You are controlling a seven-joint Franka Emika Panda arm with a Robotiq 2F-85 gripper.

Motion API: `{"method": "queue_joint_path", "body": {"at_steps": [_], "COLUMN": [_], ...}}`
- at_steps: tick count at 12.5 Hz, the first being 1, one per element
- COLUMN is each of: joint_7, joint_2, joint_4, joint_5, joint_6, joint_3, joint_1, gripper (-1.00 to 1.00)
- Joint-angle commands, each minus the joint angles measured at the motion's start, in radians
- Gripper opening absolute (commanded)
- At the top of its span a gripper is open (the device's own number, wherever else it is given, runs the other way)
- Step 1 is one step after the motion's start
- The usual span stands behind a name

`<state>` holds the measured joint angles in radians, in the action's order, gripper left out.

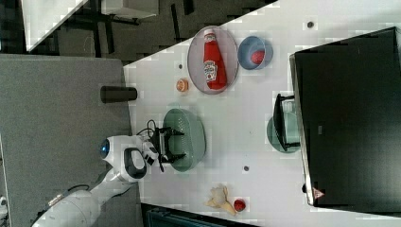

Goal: Drag strainer right to left.

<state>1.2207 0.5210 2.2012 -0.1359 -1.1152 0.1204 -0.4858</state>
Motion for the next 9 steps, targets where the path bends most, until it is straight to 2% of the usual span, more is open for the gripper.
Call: {"method": "queue_joint_path", "body": {"at_steps": [1,9], "joint_7": [0.114,0.127], "joint_2": [0.032,0.107], "joint_4": [-0.099,-0.217], "joint_5": [0.004,0.002], "joint_6": [0.012,0.021], "joint_3": [0.006,0.006], "joint_1": [-0.041,-0.114], "gripper": [1.0,1.0]}}
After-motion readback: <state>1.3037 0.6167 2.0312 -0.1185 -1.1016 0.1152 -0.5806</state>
